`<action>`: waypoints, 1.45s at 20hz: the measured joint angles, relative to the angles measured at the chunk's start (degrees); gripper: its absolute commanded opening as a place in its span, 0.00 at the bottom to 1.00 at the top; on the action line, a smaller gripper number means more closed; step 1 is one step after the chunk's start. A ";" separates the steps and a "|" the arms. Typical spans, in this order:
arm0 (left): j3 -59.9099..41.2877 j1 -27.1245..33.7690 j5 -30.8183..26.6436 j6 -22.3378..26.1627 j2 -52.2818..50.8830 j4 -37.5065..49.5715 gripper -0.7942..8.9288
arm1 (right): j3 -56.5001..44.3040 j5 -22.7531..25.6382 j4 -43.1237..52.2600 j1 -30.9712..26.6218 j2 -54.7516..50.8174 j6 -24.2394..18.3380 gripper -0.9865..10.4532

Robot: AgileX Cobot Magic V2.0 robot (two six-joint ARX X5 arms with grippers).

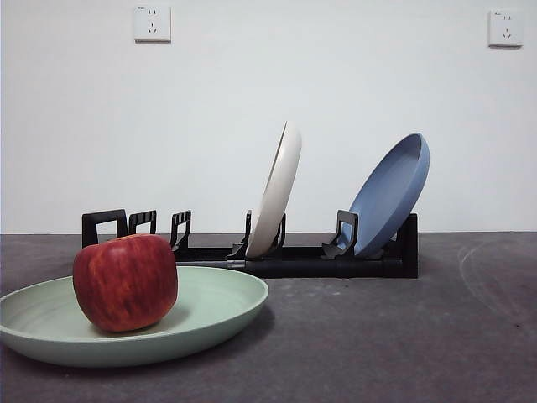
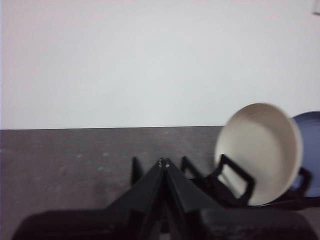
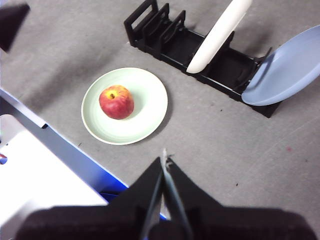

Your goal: Take the green plate from the plate rack,put the plate on the table,take the apple from the table,put the apple in the plate

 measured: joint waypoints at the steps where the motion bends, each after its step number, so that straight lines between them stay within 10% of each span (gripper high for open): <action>1: -2.56 0.04 -1.20 0.13 -1.73 0.72 0.08 | 0.00 0.20 0.00 0.00 0.00 0.00 0.09; 11: -5.75 1.70 -7.93 1.09 -9.40 -18.88 0.08 | 0.02 0.83 0.00 0.00 0.00 0.00 0.09; 29: -5.75 1.77 -7.89 2.12 -4.48 -18.69 0.08 | 0.02 0.81 0.00 0.00 0.28 0.00 0.09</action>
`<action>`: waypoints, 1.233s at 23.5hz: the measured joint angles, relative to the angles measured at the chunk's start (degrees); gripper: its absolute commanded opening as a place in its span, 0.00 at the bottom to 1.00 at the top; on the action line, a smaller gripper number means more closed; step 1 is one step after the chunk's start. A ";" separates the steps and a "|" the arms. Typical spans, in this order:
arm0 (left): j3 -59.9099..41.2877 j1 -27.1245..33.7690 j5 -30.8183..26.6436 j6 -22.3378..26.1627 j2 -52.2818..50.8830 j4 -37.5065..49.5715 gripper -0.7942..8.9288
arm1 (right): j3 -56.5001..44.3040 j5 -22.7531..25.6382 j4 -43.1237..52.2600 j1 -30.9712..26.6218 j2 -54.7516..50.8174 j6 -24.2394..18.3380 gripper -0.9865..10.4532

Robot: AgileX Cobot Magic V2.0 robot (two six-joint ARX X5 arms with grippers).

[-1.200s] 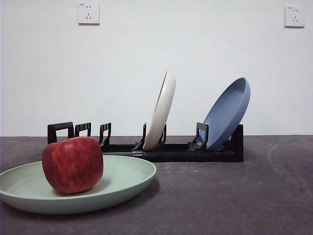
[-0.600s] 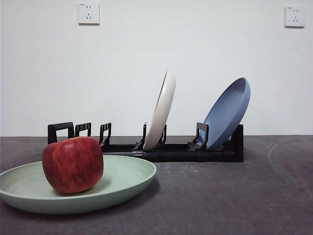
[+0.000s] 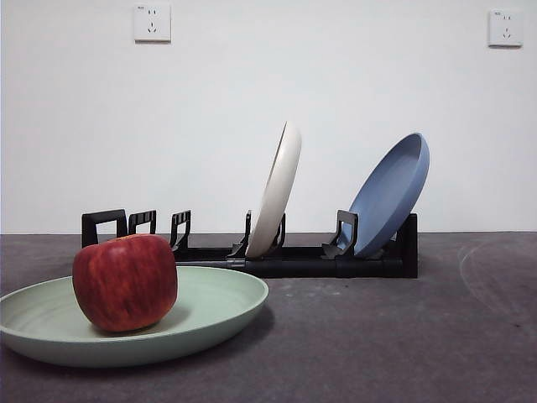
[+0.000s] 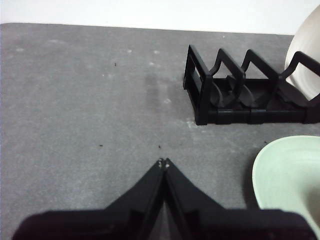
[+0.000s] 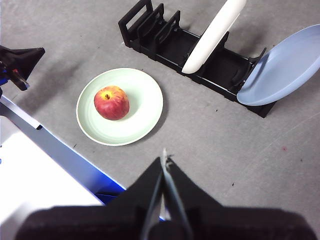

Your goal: Take the green plate from the plate rack,put the plate on the table,take the apple from the table,put the apple in the plate

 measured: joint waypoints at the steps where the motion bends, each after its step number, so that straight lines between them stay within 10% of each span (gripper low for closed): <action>1: 0.00 0.00 0.00 0.00 0.35 0.00 0.08 | 0.00 0.00 0.00 0.00 0.00 0.00 0.09; 5: 0.00 0.00 0.00 0.00 1.79 0.00 0.08 | 0.00 0.74 0.00 0.00 0.00 -0.98 0.09; 11: 0.00 0.00 0.00 0.02 4.28 0.00 0.08 | -0.70 19.82 9.18 -12.15 -0.15 -3.78 0.09; 14: 0.00 0.00 0.00 0.02 5.44 0.00 0.08 | -7.76 15.12 20.74 -26.43 -2.38 -6.84 0.09; 18: 0.00 0.00 0.00 0.22 6.95 0.31 0.08 | -26.05 -3.21 42.14 -45.35 -8.87 -10.12 0.09; 29: 0.00 0.00 0.00 0.37 7.96 1.20 0.08 | -66.07 -4.83 76.54 -54.80 -26.47 -11.17 0.09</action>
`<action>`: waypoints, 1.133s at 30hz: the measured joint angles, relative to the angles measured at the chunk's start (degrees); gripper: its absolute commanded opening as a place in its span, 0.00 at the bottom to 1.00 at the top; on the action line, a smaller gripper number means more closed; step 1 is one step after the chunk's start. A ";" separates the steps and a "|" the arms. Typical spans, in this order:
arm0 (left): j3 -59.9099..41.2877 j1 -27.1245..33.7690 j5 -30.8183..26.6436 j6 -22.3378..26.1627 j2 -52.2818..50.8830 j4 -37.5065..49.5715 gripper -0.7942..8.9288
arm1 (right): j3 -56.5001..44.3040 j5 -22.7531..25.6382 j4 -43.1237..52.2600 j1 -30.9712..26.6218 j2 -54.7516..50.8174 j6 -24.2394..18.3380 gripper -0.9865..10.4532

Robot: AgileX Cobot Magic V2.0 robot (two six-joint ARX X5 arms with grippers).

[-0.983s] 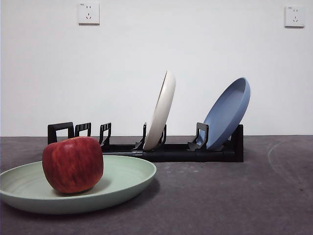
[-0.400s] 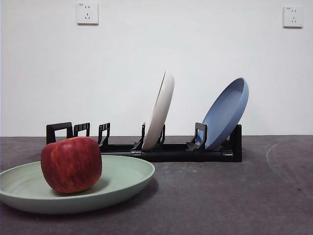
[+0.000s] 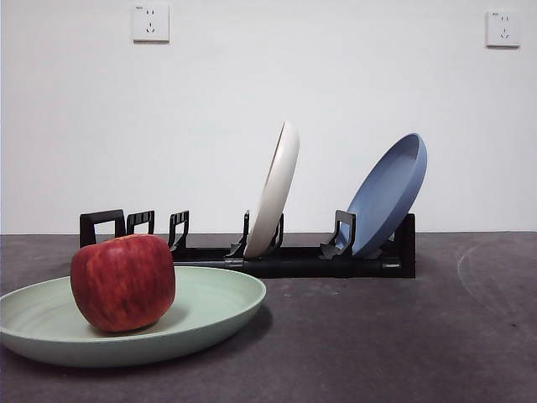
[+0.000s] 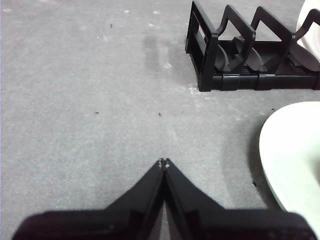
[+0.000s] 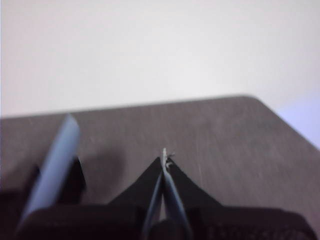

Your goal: Take the green plate from the plate rack,put the plate on the table,take the apple from the table,put the apple in the plate

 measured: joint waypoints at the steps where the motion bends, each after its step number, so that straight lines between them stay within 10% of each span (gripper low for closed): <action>1: 0.00 0.00 0.00 0.00 0.04 0.00 0.08 | -3.17 0.59 1.09 0.00 -1.81 -0.07 0.09; 14: 0.00 0.00 0.00 0.00 0.42 0.37 0.08 | -25.51 0.74 8.00 -1.16 -19.10 1.55 0.09; 34: 0.00 0.00 0.00 0.00 0.52 0.42 0.08 | -26.43 0.63 -9.64 -1.11 -30.47 1.73 0.09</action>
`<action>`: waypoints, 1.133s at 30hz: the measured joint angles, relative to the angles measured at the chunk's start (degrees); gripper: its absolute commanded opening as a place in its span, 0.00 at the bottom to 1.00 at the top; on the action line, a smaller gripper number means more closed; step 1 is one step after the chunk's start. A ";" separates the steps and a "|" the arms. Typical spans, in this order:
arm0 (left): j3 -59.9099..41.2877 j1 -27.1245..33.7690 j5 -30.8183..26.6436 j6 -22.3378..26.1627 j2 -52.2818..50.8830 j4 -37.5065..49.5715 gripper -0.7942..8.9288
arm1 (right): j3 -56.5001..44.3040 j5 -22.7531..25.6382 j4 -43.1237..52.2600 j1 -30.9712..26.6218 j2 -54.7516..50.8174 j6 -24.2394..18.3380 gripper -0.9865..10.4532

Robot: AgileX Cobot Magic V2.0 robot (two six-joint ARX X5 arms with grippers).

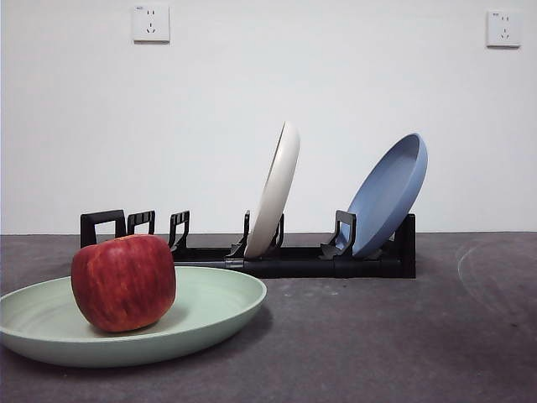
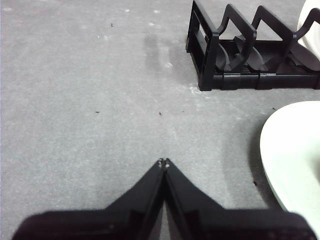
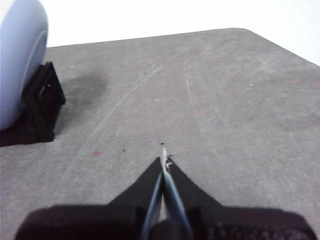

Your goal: Take the green plate from the plate rack,put the plate on the table,take the apple from the table,put the apple in the plate

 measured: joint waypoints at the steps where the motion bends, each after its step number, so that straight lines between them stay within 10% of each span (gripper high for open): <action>1: 0.00 0.00 0.00 0.00 0.00 0.00 0.08 | 0.00 -0.46 -0.02 0.00 -0.13 0.00 0.09; 34: 0.00 0.00 0.00 0.02 0.00 0.00 0.08 | 0.26 -2.78 -1.33 0.00 -1.16 0.66 0.09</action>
